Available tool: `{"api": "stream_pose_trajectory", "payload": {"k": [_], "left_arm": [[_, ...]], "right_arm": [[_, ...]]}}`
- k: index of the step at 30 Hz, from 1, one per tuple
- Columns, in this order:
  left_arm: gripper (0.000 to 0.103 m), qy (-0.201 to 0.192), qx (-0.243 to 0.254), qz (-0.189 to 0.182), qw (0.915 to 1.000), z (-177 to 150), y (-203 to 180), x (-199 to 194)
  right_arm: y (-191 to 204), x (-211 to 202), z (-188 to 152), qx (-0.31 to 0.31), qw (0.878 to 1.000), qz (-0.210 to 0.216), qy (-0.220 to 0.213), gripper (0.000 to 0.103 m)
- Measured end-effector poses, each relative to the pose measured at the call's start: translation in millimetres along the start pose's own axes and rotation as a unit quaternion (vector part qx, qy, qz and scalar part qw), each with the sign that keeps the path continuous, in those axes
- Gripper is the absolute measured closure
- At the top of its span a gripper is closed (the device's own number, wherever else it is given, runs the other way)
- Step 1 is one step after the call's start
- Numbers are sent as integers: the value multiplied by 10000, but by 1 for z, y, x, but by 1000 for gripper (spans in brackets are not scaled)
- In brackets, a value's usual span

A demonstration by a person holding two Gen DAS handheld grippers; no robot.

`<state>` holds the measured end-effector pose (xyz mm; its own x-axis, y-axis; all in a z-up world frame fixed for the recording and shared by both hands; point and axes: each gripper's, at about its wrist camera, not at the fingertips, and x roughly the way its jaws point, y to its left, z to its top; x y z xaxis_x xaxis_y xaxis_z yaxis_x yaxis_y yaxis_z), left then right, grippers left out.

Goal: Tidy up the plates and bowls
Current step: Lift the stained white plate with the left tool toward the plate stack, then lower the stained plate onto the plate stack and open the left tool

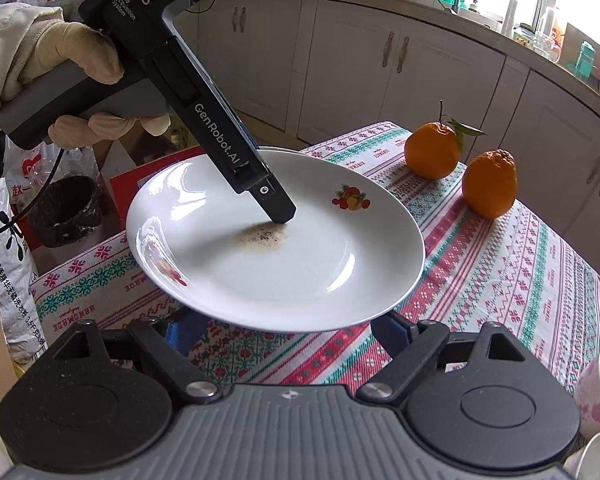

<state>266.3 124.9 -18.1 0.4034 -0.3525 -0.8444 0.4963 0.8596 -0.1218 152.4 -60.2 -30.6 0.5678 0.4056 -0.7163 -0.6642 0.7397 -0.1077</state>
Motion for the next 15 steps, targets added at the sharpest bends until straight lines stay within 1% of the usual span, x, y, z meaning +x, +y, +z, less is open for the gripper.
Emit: {"api": "stream_pose_trajectory", "payload": {"k": [5, 15], "left_arm": [[35, 2, -95, -29, 10000, -1, 8, 5], [35, -30, -208, -84, 9997, -5, 17, 7]], "right_arm": [[-1, 5, 4, 1, 10000, 20, 20, 12], [5, 6, 5, -180, 9998, -79, 43, 12]]}}
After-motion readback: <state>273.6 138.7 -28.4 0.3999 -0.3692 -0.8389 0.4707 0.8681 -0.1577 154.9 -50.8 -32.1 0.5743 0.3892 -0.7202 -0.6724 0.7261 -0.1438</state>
